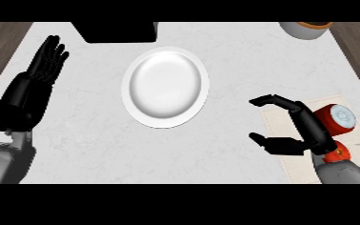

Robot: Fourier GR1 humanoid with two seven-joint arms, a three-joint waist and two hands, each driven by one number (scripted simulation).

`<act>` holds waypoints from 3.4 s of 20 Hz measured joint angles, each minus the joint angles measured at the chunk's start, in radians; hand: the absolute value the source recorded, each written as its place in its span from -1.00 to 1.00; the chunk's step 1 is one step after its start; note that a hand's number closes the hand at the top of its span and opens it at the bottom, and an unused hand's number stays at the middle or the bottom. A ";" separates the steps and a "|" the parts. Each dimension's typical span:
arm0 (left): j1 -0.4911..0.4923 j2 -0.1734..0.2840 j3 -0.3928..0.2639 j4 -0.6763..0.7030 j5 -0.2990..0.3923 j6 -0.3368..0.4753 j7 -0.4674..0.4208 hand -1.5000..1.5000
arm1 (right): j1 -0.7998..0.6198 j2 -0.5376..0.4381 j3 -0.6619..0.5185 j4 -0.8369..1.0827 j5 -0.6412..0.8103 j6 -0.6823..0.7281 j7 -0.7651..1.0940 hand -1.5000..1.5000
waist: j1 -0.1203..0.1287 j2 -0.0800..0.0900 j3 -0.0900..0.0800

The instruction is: Pick the can from the placemat and place it in the plate

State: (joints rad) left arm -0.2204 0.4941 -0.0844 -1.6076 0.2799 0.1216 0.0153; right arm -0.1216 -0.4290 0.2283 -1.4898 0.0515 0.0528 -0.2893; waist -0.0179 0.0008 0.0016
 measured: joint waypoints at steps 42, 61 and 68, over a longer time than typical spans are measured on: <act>-0.062 -0.100 0.059 0.051 -0.120 -0.079 0.056 0.00 | -0.088 -0.421 -0.066 -0.026 0.407 0.486 0.601 -1.00 | 0.022 0.000 -0.001; -0.064 -0.162 0.125 -0.003 -0.182 -0.138 0.116 0.00 | -0.130 -0.269 -0.103 0.288 0.696 0.452 0.411 -1.00 | 0.021 -0.003 -0.006; -0.037 -0.168 0.146 0.003 -0.183 -0.166 0.084 0.00 | -0.151 -0.209 -0.113 0.343 0.772 0.289 0.326 1.00 | 0.022 -0.005 -0.010</act>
State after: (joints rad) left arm -0.2571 0.3258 0.0612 -1.6042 0.0970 -0.0448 0.0993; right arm -0.2728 -0.6381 0.1156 -1.1471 0.8236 0.3414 0.0371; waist 0.0045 -0.0040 -0.0084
